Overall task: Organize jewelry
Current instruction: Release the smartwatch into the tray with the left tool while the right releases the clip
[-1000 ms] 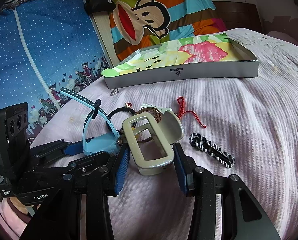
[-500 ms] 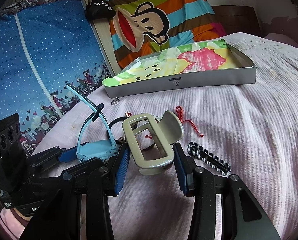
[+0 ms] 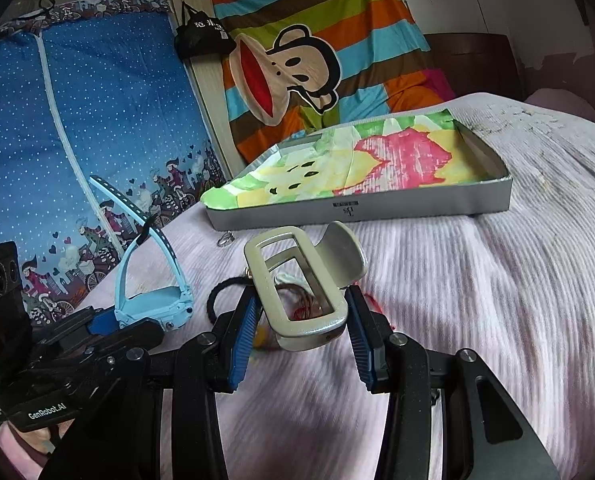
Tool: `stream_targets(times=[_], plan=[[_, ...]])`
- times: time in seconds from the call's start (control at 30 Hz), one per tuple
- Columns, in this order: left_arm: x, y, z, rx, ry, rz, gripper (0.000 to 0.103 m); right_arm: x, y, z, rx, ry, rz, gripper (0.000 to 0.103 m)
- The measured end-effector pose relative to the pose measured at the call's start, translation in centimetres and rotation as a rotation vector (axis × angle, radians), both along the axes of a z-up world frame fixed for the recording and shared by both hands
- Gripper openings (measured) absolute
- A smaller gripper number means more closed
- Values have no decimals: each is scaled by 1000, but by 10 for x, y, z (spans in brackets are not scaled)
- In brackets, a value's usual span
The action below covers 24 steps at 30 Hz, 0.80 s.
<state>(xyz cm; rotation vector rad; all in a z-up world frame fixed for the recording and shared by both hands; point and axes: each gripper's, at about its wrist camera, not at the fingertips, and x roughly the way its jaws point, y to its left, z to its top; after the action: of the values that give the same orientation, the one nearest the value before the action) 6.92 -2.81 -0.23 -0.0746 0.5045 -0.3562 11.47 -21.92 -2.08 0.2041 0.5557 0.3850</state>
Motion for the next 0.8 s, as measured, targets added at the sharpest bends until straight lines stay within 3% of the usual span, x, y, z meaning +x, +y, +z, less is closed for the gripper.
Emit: stream_targets(times=[0.27,0.47,0.7,0.8], plan=[[46,7,24,-49,3,74,42,42,1,19,-9,-45,13,39],[88,5,38,-29,-10,111,42,74,5,32,-44,-84,-5,39],[139,8,33,-33,73,152,42,116,1,35,-57,-47,-32,39],[153,4,28,0,107,174,42,127,5,28,-71,-21,-25,39]])
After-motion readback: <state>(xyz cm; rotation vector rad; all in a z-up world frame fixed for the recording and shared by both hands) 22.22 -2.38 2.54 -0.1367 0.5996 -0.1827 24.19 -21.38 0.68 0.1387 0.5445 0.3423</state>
